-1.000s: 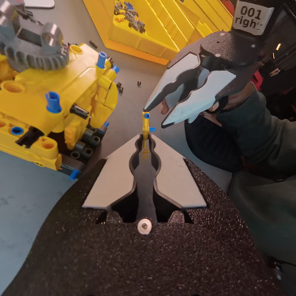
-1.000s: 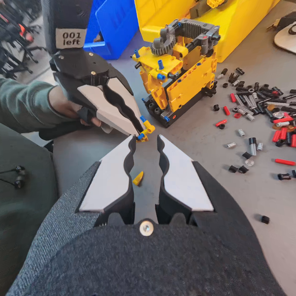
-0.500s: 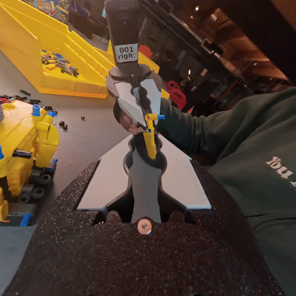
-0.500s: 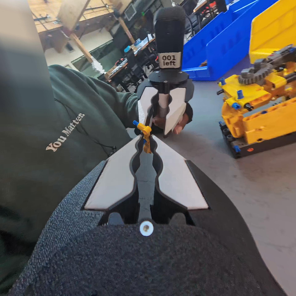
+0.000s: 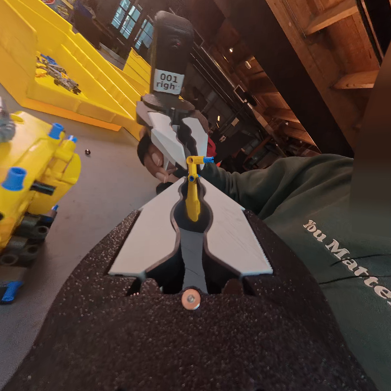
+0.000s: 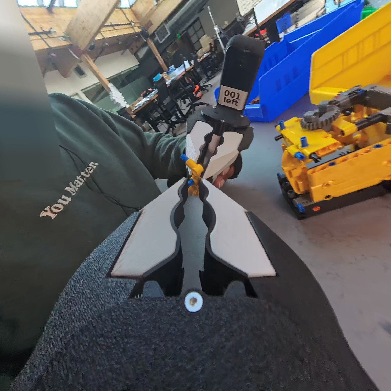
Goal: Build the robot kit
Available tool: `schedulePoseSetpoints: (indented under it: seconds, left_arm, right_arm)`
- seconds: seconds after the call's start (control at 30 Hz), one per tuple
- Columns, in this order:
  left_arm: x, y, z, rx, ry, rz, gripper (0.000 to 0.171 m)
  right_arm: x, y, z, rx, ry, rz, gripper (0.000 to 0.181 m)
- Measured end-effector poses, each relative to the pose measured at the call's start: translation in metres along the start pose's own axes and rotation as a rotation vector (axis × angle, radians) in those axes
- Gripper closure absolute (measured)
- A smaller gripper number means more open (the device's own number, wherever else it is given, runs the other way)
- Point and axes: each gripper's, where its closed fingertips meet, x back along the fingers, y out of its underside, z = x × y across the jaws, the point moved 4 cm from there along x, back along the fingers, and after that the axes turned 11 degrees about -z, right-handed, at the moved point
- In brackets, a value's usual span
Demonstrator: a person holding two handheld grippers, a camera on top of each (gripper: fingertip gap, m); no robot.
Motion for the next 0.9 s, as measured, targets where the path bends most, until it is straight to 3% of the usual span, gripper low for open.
schedulePoseSetpoints:
  seconds: [0.1,0.27,0.6,0.9]
  left_arm:
    - [0.009,-0.003,-0.011,0.049,-0.045,0.045,0.165]
    - [0.017,-0.006,-0.018,0.089,-0.062,0.095,0.165]
    - [0.015,-0.003,-0.021,0.113,-0.072,0.092,0.165]
    - [0.017,-0.003,-0.018,0.116,-0.068,0.093,0.165]
  right_arm:
    - [0.013,0.015,0.008,-0.005,0.196,-0.147,0.166]
    - [0.011,0.078,0.026,-0.084,0.486,-0.530,0.167]
    - [-0.009,0.093,0.030,-0.208,0.583,-0.576,0.169]
    - [-0.022,0.087,0.030,-0.107,0.681,-0.735,0.168]
